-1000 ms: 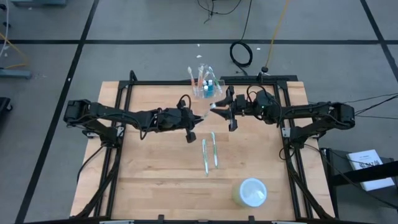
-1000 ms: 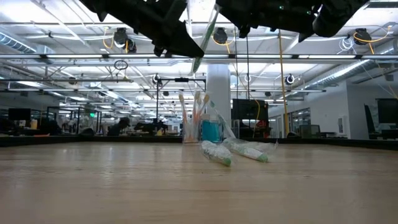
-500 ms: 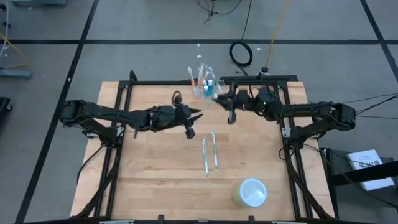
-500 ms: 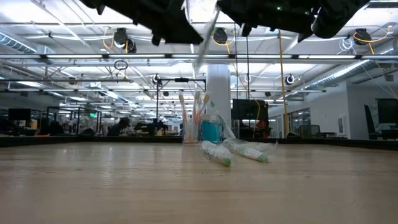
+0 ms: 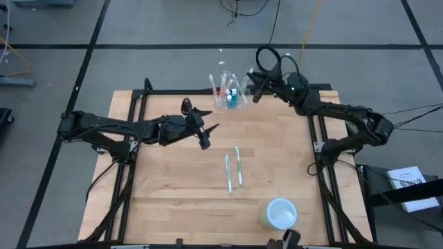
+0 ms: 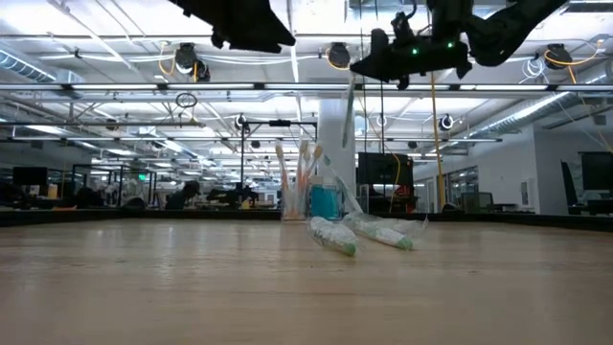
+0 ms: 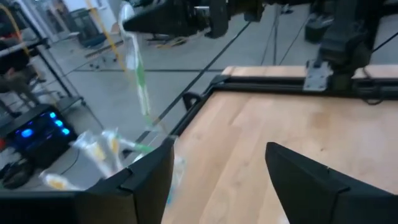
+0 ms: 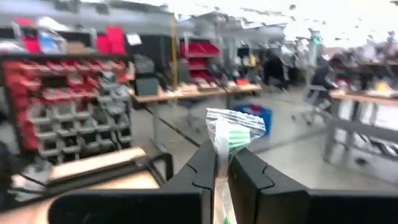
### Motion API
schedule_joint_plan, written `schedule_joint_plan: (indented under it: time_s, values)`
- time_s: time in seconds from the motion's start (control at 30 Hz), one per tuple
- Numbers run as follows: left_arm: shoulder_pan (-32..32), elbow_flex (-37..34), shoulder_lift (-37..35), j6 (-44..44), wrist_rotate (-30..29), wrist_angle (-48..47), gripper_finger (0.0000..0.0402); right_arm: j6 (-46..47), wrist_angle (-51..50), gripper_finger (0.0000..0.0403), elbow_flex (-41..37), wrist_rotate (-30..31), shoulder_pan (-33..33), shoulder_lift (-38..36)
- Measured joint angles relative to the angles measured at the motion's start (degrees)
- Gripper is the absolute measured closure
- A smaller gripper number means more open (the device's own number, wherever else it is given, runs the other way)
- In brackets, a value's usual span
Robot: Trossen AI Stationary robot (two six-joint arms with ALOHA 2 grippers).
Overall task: Pick & Place toothbrushing station
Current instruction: Put the green toothbrush into the transparent organizer
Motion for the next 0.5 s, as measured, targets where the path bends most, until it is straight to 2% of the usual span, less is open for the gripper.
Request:
schedule_joint_plan:
  time_s: [0.3, 0.37, 0.5]
  values:
    - [1.8, -0.1, 0.6, -5.4, -1.1, -4.9, 0.0137, 1.8, -2.0, 0.0389, 3.2, 1.2, -2.2, 10.7]
    - [2.1, -0.1, 0.8, -6.6, -1.0, -6.9, 0.0137, 1.5, -2.4, 0.0389, 3.3, 3.9, -2.3, 12.0]
    - [2.6, -0.1, 0.7, -8.2, -1.0, -9.2, 0.0137, 1.9, -4.7, 0.0389, 3.3, 4.5, -2.7, 12.4]
